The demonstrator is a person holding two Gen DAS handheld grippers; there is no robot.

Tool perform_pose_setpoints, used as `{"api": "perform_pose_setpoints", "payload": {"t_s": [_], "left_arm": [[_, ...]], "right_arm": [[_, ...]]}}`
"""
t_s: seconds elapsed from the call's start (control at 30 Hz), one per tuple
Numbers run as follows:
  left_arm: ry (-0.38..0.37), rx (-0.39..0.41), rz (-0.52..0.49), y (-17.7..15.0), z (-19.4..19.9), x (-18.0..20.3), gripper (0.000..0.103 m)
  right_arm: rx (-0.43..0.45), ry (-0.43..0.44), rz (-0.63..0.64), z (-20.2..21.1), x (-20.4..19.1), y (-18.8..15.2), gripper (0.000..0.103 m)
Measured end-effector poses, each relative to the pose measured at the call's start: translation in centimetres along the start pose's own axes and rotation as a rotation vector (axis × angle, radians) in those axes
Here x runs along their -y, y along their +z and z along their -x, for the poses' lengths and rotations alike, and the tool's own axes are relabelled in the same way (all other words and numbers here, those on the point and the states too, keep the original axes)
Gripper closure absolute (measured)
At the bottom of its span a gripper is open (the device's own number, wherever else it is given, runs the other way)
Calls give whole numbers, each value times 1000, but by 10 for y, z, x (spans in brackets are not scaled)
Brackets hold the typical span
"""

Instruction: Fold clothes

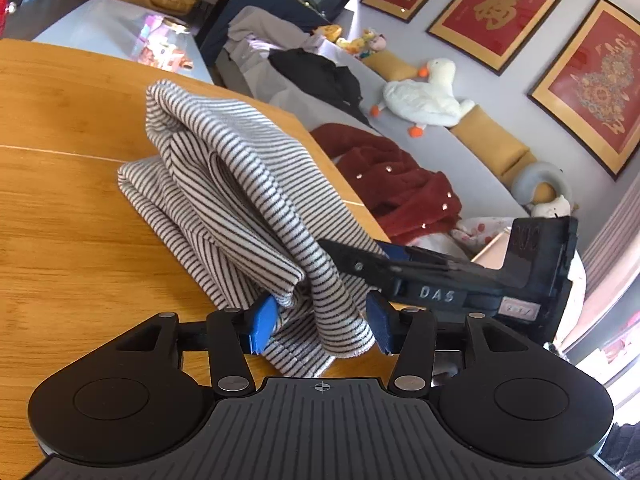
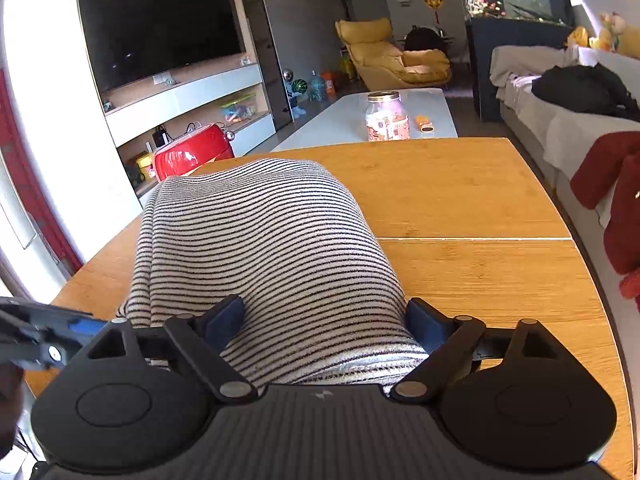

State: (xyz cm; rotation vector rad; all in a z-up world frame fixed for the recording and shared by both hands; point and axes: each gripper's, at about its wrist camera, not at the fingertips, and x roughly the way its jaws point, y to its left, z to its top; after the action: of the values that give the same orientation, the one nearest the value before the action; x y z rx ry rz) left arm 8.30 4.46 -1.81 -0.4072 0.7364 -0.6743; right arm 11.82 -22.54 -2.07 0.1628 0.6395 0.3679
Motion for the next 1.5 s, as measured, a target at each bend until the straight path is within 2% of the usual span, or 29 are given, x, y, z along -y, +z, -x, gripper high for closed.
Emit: {"api": "perform_pose_setpoints", "payload": {"t_s": [0.03,0.07,0.17,0.27,0.4,0.47,0.53,0.67,0.77,0.9,1.0,1.07,1.1,1.13,1.2,1.23,1.3,1.37,1.43,1.5], "left_arm": [[14,25,-2,3,8,1,36],[30,57,0,7,17,3,31],[51,144,-20,23,34,8,30],[30,180,-34,39,30,11,31],[13,127,-25,46,-4,8,35],[45,95,-28,42,-18,0,36],[66,77,-34,38,-26,-8,43],[44,68,-22,37,-22,-15,43],[61,64,-80,33,-22,-12,43],[50,58,-98,32,-21,-13,43],[15,52,-62,34,-19,-22,43],[-2,46,-41,36,-18,-28,43],[-4,44,-37,36,-18,-30,43],[-4,41,-35,36,-18,-32,43],[-8,36,-29,36,-16,-35,43],[-13,33,-24,36,-15,-36,43],[-24,27,-14,35,-13,-38,42],[-24,27,-21,34,-13,-37,42],[-23,28,-29,33,-15,-36,42],[-29,30,-27,32,-16,-35,42]], "right_arm": [[-4,-5,26,-1,-4,0,9],[-7,-5,36,-1,-6,-1,9],[-8,5,34,1,-8,-6,8],[-19,15,61,5,-16,-12,7],[-51,44,146,14,-31,-22,6],[-63,78,155,22,-31,-18,6],[-50,106,138,31,-24,-5,6],[-21,153,44,32,0,40,6],[-53,189,-11,3,14,71,6],[-131,205,-57,-52,29,103,6],[-236,238,-127,-103,41,107,6],[-286,306,-169,-124,42,105,7],[-306,345,-189,-133,42,103,13],[-311,375,-188,-135,38,104,30],[-269,411,-127,-123,23,109,38],[-221,440,-76,-109,15,111,44],[-149,500,2,-83,3,114,47],[-122,483,80,-71,-3,112,48],[-144,375,148,-76,-3,104,49],[-193,252,154,-93,5,97,49]]}}
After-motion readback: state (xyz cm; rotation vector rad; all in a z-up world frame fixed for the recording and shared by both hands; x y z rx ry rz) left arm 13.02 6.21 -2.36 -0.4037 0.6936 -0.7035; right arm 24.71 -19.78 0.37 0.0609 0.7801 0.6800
